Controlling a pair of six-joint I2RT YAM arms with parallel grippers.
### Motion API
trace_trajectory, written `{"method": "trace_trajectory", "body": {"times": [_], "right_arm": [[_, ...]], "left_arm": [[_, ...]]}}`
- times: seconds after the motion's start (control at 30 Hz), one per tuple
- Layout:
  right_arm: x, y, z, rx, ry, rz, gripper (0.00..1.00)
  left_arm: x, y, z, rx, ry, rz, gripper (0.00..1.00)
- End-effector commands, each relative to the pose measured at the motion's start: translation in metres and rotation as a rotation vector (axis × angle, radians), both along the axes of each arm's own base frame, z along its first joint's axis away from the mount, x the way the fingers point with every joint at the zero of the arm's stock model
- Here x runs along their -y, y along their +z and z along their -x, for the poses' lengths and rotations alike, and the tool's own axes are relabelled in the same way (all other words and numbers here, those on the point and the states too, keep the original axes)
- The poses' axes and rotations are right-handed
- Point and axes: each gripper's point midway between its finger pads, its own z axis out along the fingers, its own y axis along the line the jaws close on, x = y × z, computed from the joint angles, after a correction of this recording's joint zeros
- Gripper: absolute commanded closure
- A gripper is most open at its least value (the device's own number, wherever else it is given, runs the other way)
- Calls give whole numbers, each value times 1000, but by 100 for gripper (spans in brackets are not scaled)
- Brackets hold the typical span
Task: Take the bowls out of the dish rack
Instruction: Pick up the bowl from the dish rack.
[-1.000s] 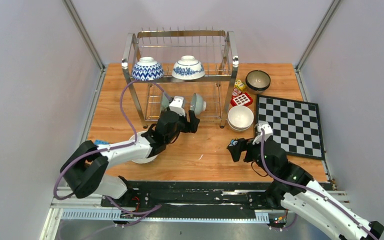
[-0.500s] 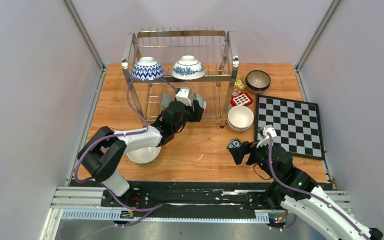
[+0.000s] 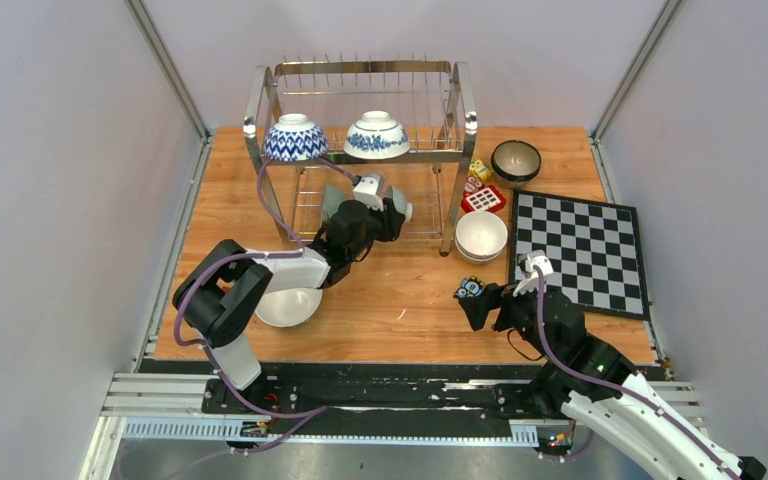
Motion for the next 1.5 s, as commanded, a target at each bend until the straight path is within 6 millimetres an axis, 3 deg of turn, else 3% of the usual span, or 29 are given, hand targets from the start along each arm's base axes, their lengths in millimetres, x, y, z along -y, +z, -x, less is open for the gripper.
{"method": "trace_trajectory", "body": {"times": [0.0,0.53,0.7,1.07,1.47], "right_arm": [[1,-6,2,-17,0,2,10],[3,-10,4,-29,-9,2,10],[3,-11,4,-33,-13,-2,10],[5,-12,3,-28,-25,-6,11],[7,-8,2,-16,-40,-22,11]], "left_arm": [[3,-11,0,-27,-30,29,57],[10,-24,1,-31,-71,80,83],[9,-24,0,-20,-83,95,100],[3,7,3,33,-143,298,100],[0,58,11,114,-222,527,100]]}}
